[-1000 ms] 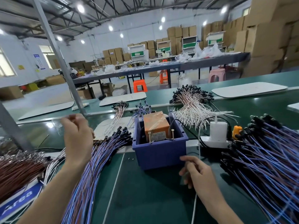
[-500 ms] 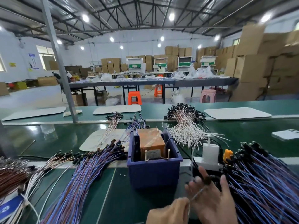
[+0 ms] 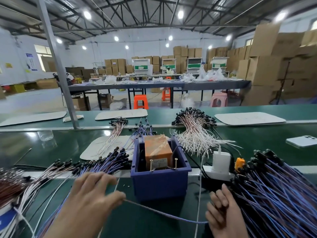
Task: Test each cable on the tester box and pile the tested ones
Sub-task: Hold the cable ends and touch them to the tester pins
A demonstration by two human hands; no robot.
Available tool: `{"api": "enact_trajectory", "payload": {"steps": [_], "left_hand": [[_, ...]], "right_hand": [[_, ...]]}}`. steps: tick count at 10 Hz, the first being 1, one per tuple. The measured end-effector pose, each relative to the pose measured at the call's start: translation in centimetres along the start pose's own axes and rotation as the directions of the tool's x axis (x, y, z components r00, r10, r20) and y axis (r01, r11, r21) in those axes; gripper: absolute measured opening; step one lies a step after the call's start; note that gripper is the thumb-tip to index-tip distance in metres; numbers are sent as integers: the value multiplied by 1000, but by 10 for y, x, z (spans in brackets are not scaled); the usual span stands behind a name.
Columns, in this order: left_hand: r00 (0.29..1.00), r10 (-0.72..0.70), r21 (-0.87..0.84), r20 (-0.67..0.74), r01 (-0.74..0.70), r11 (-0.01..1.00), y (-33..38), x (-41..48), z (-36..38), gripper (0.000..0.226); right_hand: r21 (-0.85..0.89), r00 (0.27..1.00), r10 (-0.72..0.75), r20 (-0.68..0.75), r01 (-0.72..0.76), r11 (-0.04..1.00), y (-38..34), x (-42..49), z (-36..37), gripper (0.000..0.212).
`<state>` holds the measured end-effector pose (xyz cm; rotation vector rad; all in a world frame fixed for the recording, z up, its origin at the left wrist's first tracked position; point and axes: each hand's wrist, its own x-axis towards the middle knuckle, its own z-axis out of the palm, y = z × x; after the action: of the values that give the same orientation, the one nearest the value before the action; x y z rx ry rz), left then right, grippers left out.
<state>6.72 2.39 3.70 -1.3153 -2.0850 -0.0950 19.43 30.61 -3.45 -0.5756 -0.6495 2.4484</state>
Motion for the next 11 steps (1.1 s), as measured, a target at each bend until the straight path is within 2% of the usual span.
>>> {"api": "enact_trajectory", "payload": {"steps": [1, 2, 3, 4, 5, 6, 7, 8, 9, 10, 11], "left_hand": [[969, -165, 9, -185, 170, 985, 9, 24, -11, 40], [948, -60, -113, -314, 25, 993, 48, 38, -2, 35], [948, -65, -291, -313, -31, 956, 78, 35, 13, 27], [942, -66, -216, -328, -7, 976, 114, 44, 35, 22], [960, -280, -62, 15, 280, 958, 145, 58, 30, 70], [938, -328, 140, -109, 342, 929, 141, 66, 31, 82], [998, -69, -117, 2, 69, 991, 163, 41, 61, 35], [987, -141, -128, 80, 150, 980, 141, 40, 47, 65], [984, -131, -313, 117, 161, 936, 130, 43, 50, 40], [997, 71, -510, -17, -70, 857, 123, 22, 71, 31], [994, 96, -570, 42, -56, 820, 112, 15, 77, 41]], "right_hand": [[-112, 997, 45, 65, -38, 993, 17, -2, 7, 32], [-299, 991, 73, 116, -35, 954, 28, -5, 8, 32], [-447, 976, 149, 161, -62, 892, 30, -8, 9, 43], [-605, 977, 136, 161, -11, 796, 32, -9, 13, 54], [-665, 974, 100, 204, 62, 744, 36, -12, 13, 56], [-680, 959, 113, 259, 98, 727, 37, -13, 9, 49], [-650, 947, 62, 314, 167, 742, 39, -12, 9, 35], [-592, 959, 2, 284, 174, 787, 42, -11, 10, 24], [-536, 975, -50, 216, 162, 829, 42, -10, 9, 33], [-500, 979, -61, 193, 151, 853, 40, -12, 9, 35], [-482, 982, -81, 169, 154, 862, 40, -12, 8, 38]]}}
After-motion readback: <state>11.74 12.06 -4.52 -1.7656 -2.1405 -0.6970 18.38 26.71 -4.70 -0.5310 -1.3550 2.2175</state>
